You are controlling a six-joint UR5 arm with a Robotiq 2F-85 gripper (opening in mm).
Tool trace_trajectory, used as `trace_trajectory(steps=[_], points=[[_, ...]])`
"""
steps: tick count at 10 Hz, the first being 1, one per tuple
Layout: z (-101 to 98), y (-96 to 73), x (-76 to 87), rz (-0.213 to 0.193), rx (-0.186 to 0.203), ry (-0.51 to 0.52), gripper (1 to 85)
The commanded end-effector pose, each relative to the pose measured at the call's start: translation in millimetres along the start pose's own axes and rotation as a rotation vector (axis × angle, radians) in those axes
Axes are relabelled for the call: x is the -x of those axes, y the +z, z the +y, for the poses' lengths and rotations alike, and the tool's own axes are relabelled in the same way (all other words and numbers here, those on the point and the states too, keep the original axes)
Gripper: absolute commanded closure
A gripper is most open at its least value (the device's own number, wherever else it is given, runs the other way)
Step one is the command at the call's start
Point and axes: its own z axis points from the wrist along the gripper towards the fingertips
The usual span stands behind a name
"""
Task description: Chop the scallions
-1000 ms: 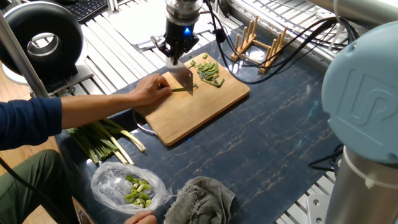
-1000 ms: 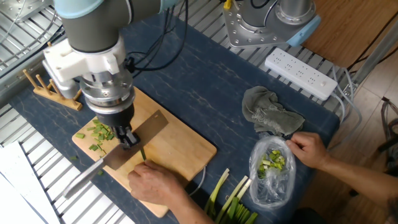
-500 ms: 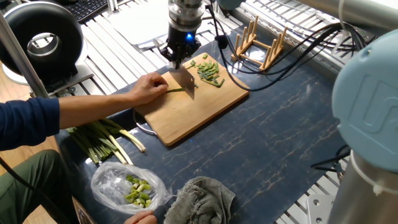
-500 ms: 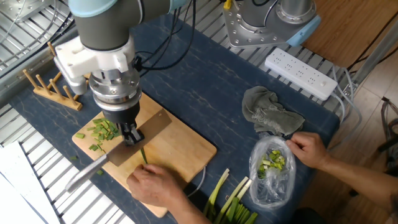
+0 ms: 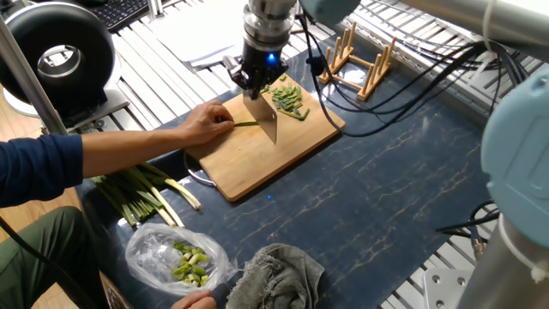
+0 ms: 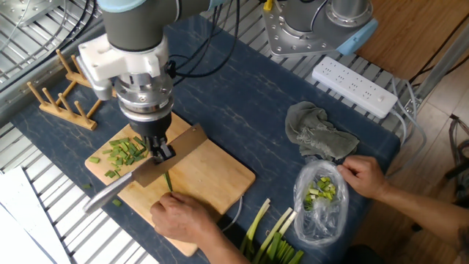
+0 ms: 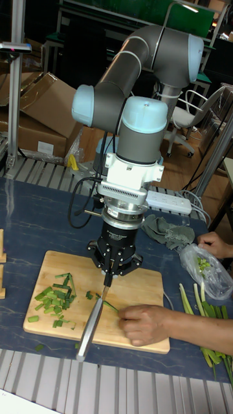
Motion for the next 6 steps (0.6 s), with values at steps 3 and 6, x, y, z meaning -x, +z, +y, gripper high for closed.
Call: trace_trajectory(steps=[3,6], points=[[-10.2,1.9,8.3,-0.082,-0.044,-0.017,84.3],[-5.0,2.2,8.5,-0.089,-0.035,-0.006,84.3]])
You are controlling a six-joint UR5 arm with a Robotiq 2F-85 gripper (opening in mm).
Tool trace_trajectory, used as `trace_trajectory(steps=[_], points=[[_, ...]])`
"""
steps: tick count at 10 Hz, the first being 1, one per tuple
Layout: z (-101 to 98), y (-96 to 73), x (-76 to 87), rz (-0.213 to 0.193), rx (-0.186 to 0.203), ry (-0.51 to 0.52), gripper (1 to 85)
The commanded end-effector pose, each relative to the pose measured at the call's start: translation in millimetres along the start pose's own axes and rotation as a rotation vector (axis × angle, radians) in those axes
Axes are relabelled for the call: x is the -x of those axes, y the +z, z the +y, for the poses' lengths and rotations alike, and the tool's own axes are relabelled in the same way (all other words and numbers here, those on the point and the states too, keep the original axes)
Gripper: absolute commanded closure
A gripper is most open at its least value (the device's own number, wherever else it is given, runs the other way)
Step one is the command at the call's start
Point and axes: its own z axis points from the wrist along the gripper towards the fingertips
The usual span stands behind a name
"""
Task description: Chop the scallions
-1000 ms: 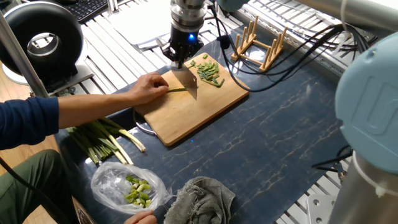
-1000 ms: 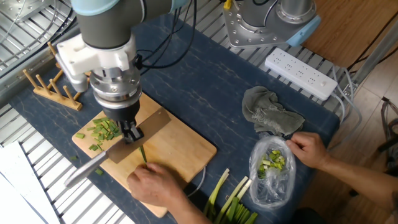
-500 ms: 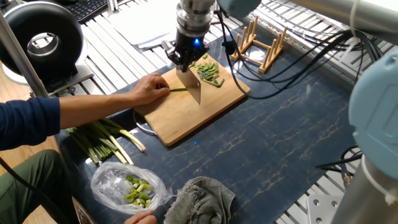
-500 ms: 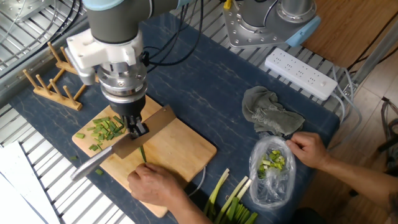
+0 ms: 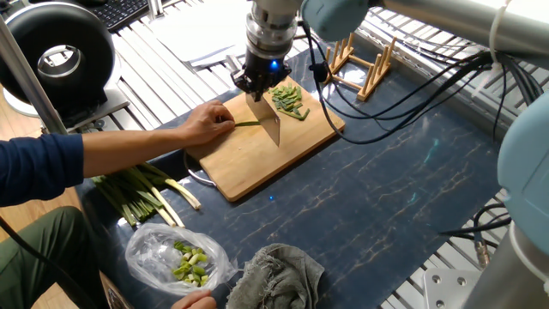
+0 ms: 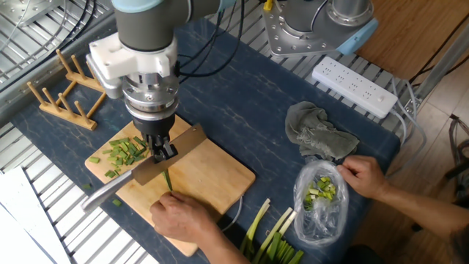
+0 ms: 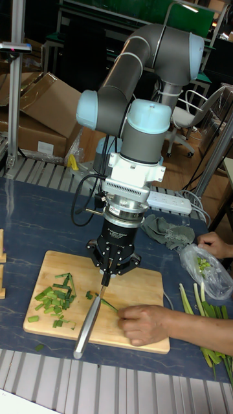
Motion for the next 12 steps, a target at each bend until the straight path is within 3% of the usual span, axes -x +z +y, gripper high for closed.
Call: trace_trajectory(steps=[1,7,12], points=[[4.4,0.7,1.9,-0.018,0.012,0.014,84.3],[8.8,14.1,9.6,-0.071,0.003,0.022,84.3],[14.7,17.6,10.0,-0.089,0.008,0.032,84.3]])
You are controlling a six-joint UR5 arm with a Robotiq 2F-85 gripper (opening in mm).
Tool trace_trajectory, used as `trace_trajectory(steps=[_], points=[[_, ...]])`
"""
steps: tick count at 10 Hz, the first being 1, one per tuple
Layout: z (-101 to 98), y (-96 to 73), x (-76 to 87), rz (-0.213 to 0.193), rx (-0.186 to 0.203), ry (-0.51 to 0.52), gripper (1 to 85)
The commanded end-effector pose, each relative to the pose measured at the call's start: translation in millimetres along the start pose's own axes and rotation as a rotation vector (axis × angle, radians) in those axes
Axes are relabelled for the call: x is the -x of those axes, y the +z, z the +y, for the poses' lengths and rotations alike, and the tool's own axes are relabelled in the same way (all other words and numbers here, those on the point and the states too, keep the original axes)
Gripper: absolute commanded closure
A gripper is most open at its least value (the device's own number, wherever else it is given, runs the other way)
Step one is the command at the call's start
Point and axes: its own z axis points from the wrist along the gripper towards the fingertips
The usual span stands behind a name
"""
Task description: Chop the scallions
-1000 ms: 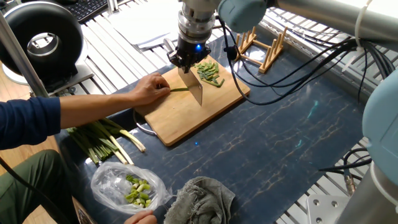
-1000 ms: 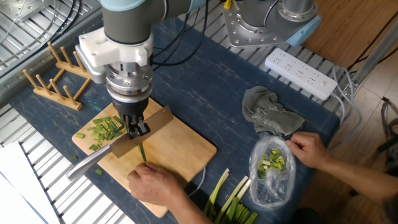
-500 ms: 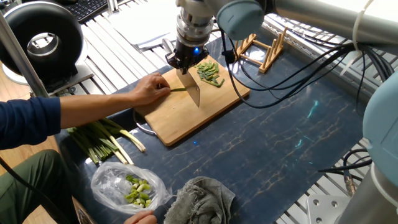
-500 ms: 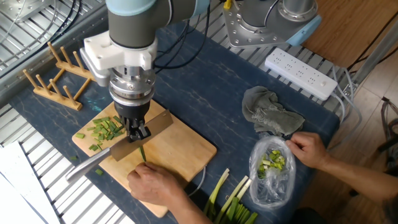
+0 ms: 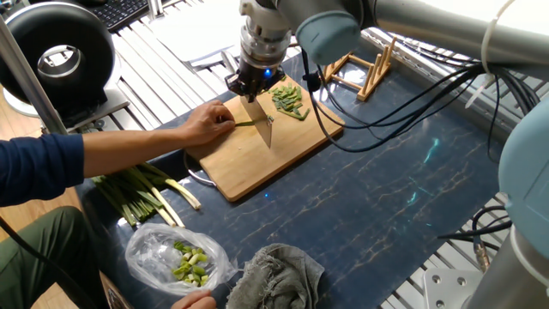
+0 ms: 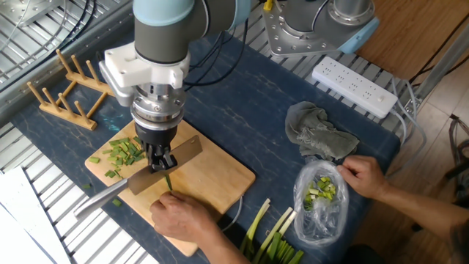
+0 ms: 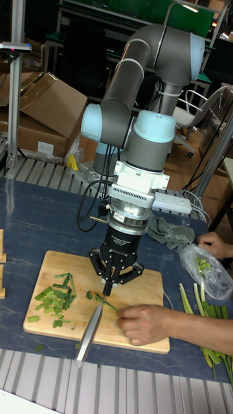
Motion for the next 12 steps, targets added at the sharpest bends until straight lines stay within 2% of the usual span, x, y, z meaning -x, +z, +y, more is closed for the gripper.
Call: trace_trajectory(steps=[1,7,12], points=[[4.2,1.2,0.6,-0.015,0.012,0.016,84.3],[4.7,2.3,0.2,-0.023,0.013,0.011,84.3],[5.8,3.8,-9.0,-0.016,0.015,0.009,84.3]])
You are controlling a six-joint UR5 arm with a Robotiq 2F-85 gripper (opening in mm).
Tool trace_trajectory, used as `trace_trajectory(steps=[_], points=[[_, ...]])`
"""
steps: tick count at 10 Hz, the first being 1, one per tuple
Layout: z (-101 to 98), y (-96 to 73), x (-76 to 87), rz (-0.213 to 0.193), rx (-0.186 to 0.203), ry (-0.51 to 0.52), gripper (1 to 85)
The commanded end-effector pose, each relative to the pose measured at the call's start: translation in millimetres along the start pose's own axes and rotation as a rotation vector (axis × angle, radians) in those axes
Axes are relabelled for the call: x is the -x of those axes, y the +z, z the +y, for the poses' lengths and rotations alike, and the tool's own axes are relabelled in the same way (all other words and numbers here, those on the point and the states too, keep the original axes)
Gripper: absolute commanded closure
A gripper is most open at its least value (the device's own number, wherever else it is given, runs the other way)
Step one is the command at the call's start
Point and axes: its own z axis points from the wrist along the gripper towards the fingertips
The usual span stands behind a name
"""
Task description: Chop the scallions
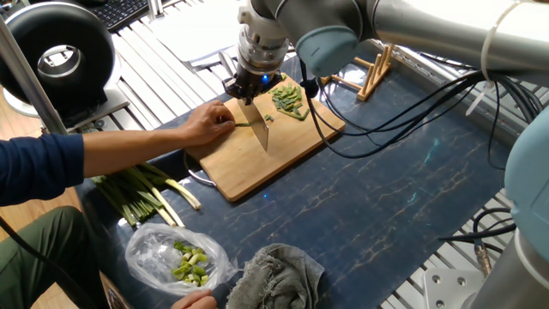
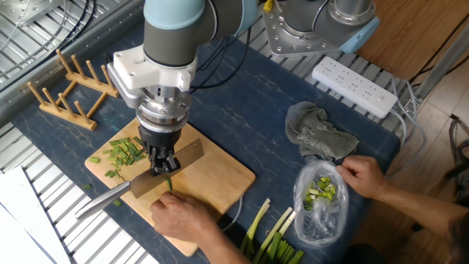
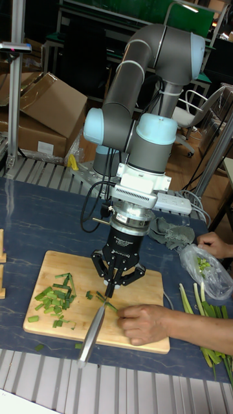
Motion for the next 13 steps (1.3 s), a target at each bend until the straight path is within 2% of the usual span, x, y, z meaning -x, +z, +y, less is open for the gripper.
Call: trace_trajectory(steps=[1,5,9,13], points=[[0.0,-0.1,-4.8,0.005,0.009,0.004,84.3],[-7.8,-3.7,-11.0,0.01,0.015,-0.012,84.3],[0.5,-6.3,-16.1,0.006,0.002,0.006,84.3],[-0.9,-7.8,-21.7,-0.003,-0.007,0.005,84.3]])
